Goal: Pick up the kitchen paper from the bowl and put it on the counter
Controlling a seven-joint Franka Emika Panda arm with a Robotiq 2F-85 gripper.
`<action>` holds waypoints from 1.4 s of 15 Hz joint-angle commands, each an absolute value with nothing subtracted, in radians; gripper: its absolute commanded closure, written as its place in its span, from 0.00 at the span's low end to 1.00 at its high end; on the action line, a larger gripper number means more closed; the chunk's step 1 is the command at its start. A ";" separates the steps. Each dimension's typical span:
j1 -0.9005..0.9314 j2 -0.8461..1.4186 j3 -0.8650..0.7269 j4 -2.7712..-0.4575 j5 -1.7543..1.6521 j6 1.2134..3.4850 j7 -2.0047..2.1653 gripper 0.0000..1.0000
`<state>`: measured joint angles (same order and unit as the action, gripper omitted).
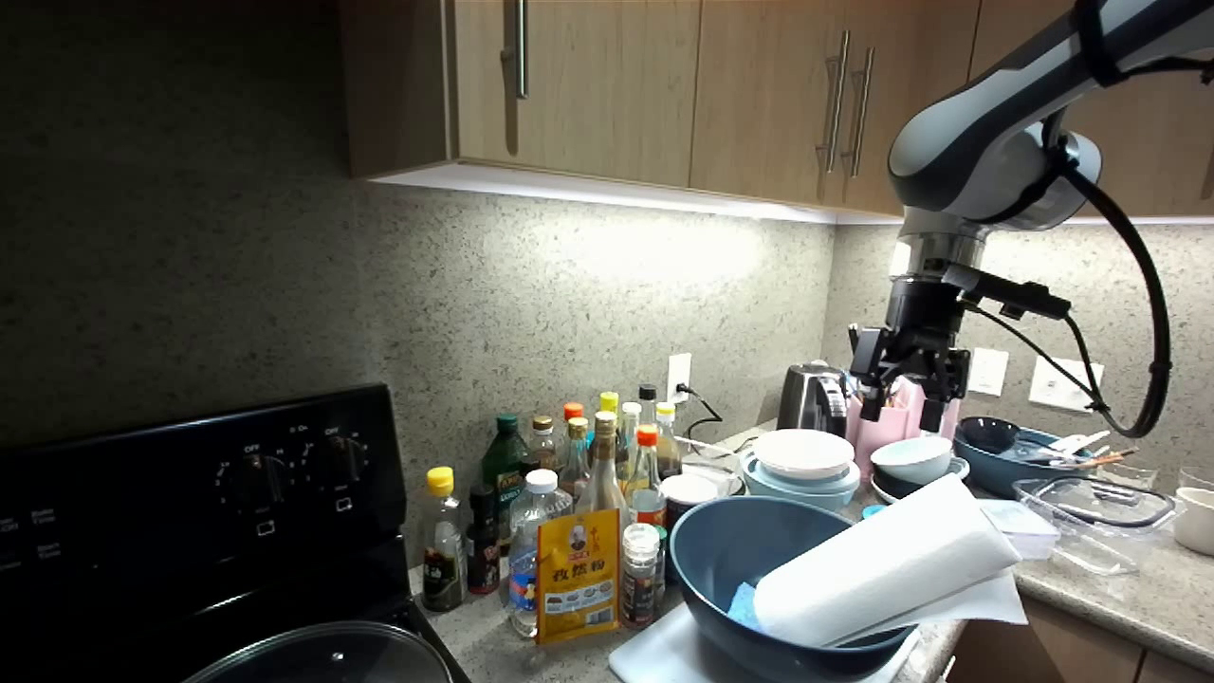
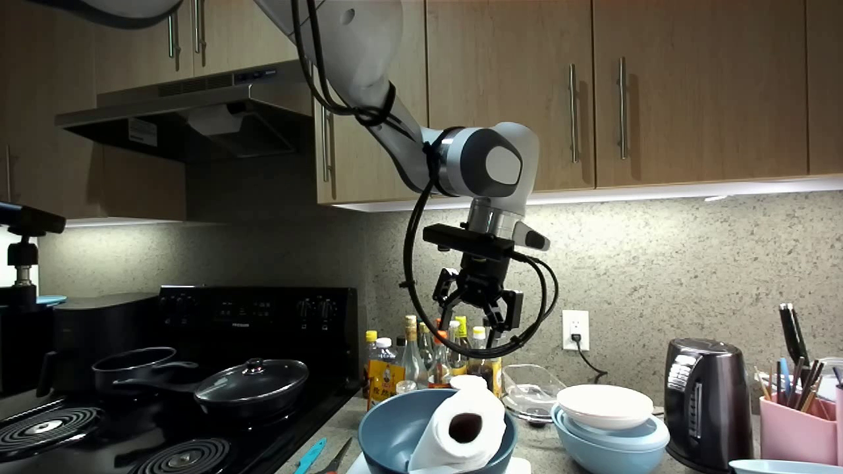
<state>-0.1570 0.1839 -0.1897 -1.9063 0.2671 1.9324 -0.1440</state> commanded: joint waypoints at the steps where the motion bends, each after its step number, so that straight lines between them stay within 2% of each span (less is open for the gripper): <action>1: -0.174 0.184 -0.173 -1.904 0.264 1.930 -0.142 0.00; 21: -0.174 0.184 -0.173 -1.904 0.264 1.930 -0.142 0.00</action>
<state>-0.1570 0.1840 -0.1897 -1.9063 0.2671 1.9324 -0.1440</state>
